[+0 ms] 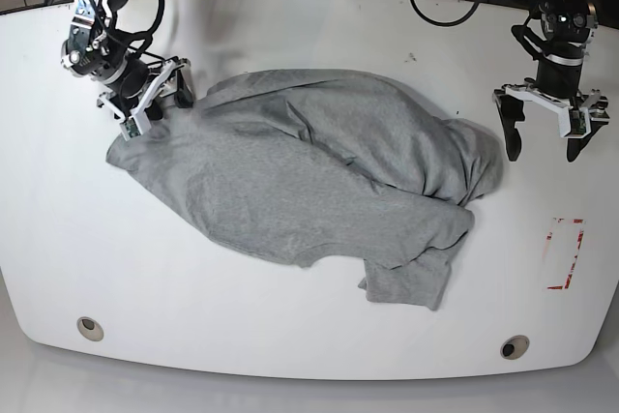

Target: Fold the T-shirt properly

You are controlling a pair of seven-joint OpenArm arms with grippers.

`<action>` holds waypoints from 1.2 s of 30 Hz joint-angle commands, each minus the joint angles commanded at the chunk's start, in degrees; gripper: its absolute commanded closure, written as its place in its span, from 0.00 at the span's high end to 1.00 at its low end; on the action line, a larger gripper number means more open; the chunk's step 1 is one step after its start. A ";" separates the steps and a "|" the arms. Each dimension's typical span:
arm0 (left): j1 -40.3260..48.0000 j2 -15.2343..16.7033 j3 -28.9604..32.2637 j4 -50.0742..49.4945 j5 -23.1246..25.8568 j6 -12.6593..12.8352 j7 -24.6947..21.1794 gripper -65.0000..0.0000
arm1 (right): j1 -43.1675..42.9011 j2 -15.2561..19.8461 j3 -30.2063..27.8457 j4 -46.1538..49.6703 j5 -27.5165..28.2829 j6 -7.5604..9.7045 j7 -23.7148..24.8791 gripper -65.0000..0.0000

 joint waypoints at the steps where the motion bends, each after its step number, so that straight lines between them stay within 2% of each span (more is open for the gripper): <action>1: -0.02 0.01 -0.10 0.03 0.03 -0.10 -0.02 0.90 | -0.84 0.15 -0.01 0.71 -0.08 0.00 0.09 0.58; 11: 0.54 0.04 -0.24 0.11 -0.07 0.13 -0.26 0.89 | -4.18 0.25 -0.12 4.86 0.36 0.00 -0.37 0.64; 13: 0.92 0.03 -0.57 0.14 -0.03 0.08 -0.01 0.90 | -5.44 0.28 -0.12 6.15 0.62 0.00 -0.42 0.70; 15: 0.91 0.01 -0.58 0.11 -0.07 0.01 -0.07 0.90 | -5.50 0.23 -0.08 6.33 0.65 0.00 -0.46 0.71; 19: 0.90 0.06 -0.72 0.11 -0.02 -0.03 0.13 0.90 | -5.70 0.26 -0.11 6.16 0.67 0.00 -0.34 0.71; 23: 0.74 0.09 -0.74 -0.01 0.14 0.03 -0.04 0.90 | -5.75 0.38 -0.22 5.58 0.62 0.00 -0.25 0.67; 25: 0.56 0.10 -0.66 0.07 0.20 -0.03 -0.03 0.90 | -5.85 0.42 -0.36 5.18 0.58 0.00 -0.15 0.62; 27: 0.18 0.15 -0.57 -0.07 0.41 -0.09 -0.26 0.91 | -4.94 0.09 -0.16 4.26 1.00 0.00 -0.86 0.48; 33: -0.24 0.22 -0.65 -0.12 0.46 -0.03 -0.36 0.91 | -4.15 -0.05 0.09 3.53 1.12 0.00 -1.44 0.18; 36: -0.45 0.30 -0.74 -0.09 0.50 0.00 -0.20 0.91 | -3.73 -0.11 0.15 3.26 1.34 0.00 -1.85 0.13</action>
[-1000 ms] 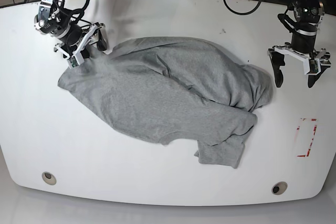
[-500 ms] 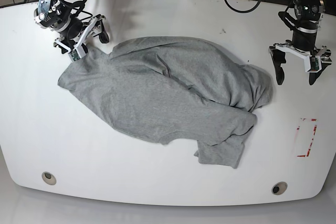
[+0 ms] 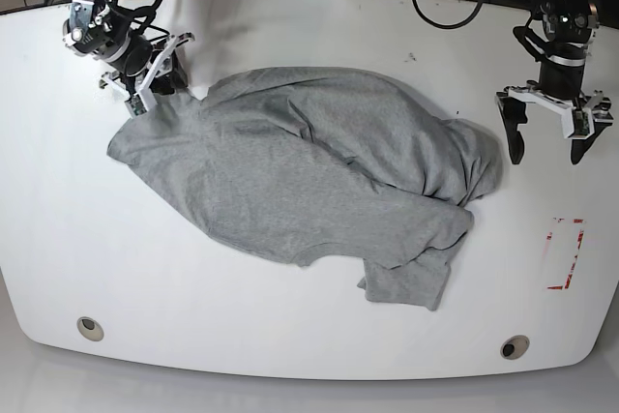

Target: Fold the T-shirt properly

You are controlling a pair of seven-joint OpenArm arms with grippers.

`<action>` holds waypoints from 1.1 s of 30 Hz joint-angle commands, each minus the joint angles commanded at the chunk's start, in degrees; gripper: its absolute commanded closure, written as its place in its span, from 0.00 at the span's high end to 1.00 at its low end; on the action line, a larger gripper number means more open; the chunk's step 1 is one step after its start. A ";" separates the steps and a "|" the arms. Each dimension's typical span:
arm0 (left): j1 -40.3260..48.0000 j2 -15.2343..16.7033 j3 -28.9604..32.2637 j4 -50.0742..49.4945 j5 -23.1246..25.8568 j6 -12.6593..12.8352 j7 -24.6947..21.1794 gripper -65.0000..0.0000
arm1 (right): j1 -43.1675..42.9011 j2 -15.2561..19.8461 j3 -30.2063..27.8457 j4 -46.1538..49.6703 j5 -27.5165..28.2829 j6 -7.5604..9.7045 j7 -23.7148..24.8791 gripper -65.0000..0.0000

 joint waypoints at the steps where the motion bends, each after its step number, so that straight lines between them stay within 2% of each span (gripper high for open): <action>1: -0.03 0.01 0.00 -0.01 0.01 0.01 0.10 0.91 | 0.15 -0.01 0.04 -0.07 0.10 0.00 -0.10 0.12; 3: 0.11 0.00 0.33 0.14 -0.25 -0.01 -0.15 0.91 | 0.38 -0.50 -0.45 0.91 -0.23 0.00 -0.30 0.05; 5: 0.12 0.02 0.37 0.12 -0.23 -0.07 -0.09 0.91 | 0.50 -0.54 -0.48 1.00 -0.17 0.00 -0.45 0.05; 15: 0.18 -0.04 0.46 0.18 -0.21 -0.11 -0.28 0.92 | 1.28 -0.61 -0.38 1.82 -0.51 0.00 -1.27 0.19; 19: 0.17 -0.03 0.54 0.10 -0.28 -0.11 -0.36 0.92 | 1.85 -0.47 -0.54 3.30 -0.57 0.00 -1.38 0.17; 25: 0.24 -0.14 0.63 0.14 -0.39 0.03 -0.06 0.92 | 3.14 0.24 -0.73 6.33 -0.80 0.00 -1.58 0.08; 27: 0.13 -0.14 0.53 0.14 -0.42 0.22 -0.48 0.93 | 4.56 1.43 -1.06 7.92 -0.97 0.00 -3.80 0.06; 33: -0.05 -0.23 0.39 0.15 -0.34 0.15 -0.59 0.93 | 7.09 2.54 -1.32 8.73 -1.22 0.00 -7.48 0.06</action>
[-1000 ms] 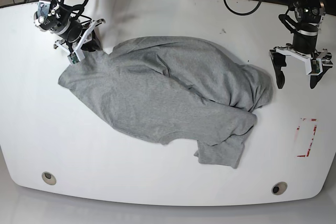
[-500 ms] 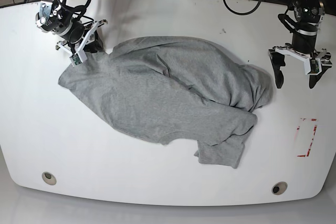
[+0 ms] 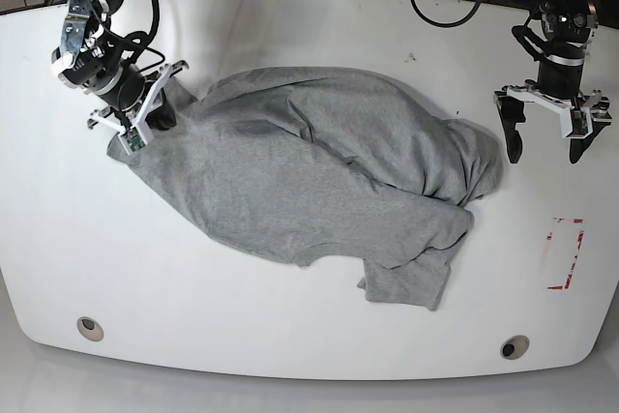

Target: Fold the T-shirt properly

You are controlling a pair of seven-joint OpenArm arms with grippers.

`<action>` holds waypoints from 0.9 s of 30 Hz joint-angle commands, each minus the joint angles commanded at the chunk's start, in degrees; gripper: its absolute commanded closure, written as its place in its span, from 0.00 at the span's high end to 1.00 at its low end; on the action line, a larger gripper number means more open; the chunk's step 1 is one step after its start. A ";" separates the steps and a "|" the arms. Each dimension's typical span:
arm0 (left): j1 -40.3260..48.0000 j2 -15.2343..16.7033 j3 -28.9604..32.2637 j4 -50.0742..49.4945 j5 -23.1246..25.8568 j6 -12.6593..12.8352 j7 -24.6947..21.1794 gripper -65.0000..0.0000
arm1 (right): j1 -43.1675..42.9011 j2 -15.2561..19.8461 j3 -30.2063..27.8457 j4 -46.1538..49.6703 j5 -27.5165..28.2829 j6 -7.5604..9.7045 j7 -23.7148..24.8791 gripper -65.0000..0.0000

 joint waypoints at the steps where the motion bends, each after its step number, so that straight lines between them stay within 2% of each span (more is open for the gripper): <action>1: -0.03 0.00 -0.02 -0.01 0.02 0.00 0.01 0.93 | 0.60 0.20 0.02 0.06 -0.03 0.00 -0.78 0.07; 6: -0.13 -0.15 0.12 0.01 0.08 -0.06 -0.10 0.92 | 5.71 2.09 -0.12 -0.39 0.06 0.00 -4.74 0.05; 12: -0.27 -0.12 0.11 -0.14 0.15 -0.05 0.08 0.92 | 9.84 2.86 -0.49 -2.86 -0.08 0.00 -5.13 0.08; 16: -0.43 -0.12 0.17 -0.15 0.22 -0.11 0.03 0.92 | 11.60 2.87 -0.38 -5.53 -0.11 0.00 -4.46 0.16; 18: -0.47 -0.17 0.05 0.02 0.23 -0.03 -0.40 0.92 | 13.43 2.84 0.15 -8.73 -0.02 0.00 -4.94 0.27; 22: -0.38 -0.24 0.12 0.02 0.23 0.03 -0.35 0.92 | 13.47 2.48 0.23 -10.68 0.05 0.00 -4.71 0.40; 27: -0.37 -0.37 0.25 -0.07 0.28 0.07 -0.28 0.91 | 12.06 1.84 -0.47 -12.30 0.23 -0.17 -4.97 0.46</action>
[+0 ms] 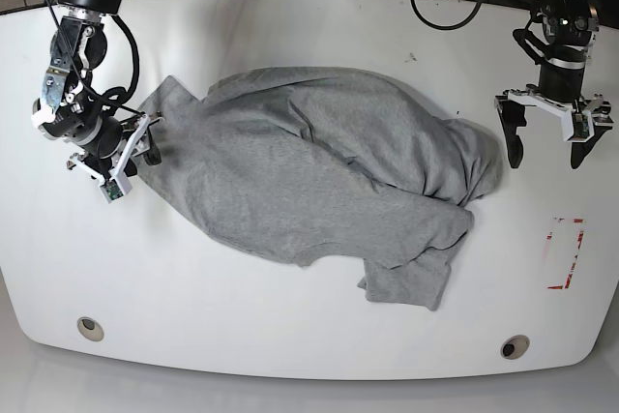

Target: Fold the T-shirt properly

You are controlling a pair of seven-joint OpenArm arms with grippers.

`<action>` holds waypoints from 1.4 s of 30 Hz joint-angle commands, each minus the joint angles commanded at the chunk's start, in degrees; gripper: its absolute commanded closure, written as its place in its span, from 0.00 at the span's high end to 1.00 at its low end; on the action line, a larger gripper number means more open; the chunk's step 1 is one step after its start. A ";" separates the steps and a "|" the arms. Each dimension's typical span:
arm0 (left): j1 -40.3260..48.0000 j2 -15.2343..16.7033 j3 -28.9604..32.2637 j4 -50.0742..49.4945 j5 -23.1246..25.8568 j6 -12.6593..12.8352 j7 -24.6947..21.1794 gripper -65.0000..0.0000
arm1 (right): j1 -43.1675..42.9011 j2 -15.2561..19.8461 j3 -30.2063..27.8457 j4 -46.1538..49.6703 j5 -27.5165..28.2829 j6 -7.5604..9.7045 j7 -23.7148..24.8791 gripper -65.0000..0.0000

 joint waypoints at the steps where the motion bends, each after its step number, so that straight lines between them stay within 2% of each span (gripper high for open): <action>1: 0.04 -0.06 0.04 -0.04 0.04 0.07 -0.04 0.91 | -0.42 -0.18 -0.28 -0.20 0.08 -0.13 -0.13 0.46; 3: 0.53 -0.08 0.16 0.22 0.01 -0.12 0.45 0.92 | -1.38 -1.45 -1.28 -1.27 -0.09 -0.79 -0.22 0.48; 9: 0.54 -0.11 0.19 0.12 -0.03 -0.05 0.38 0.92 | -1.78 -3.99 -2.89 0.12 -0.18 -0.84 -0.35 0.52; 13: 0.55 -0.11 0.15 0.20 -0.12 -0.06 0.18 0.92 | -0.86 -5.94 -4.17 1.45 -0.42 -0.47 -0.36 0.54; 15: 0.65 -0.06 -0.09 0.36 -0.24 0.01 0.37 0.92 | -0.38 -8.06 -5.18 3.16 -0.82 0.17 -0.45 0.57; 23: 0.90 -0.10 -0.05 0.51 -0.21 -0.07 0.57 0.92 | 0.71 -11.36 -5.07 3.78 -1.26 0.17 -0.50 0.56; 25: 0.75 0.02 -0.11 0.42 -0.35 -0.16 0.32 0.93 | 2.31 -13.43 -4.64 3.69 -1.51 0.17 -0.44 0.56; 35: 0.84 0.11 -0.39 0.06 -0.41 -0.05 0.28 0.93 | 1.81 -10.87 -2.56 2.23 -0.94 0.17 0.13 0.57; 37: 0.85 0.00 0.05 0.24 -0.39 0.00 0.17 0.92 | 2.05 -9.80 -0.21 1.84 -2.56 0.17 0.49 0.57; 42: 0.80 -0.01 0.09 0.19 -0.43 -0.03 0.00 0.93 | 1.90 -8.17 -0.17 1.84 -3.94 0.17 0.47 0.57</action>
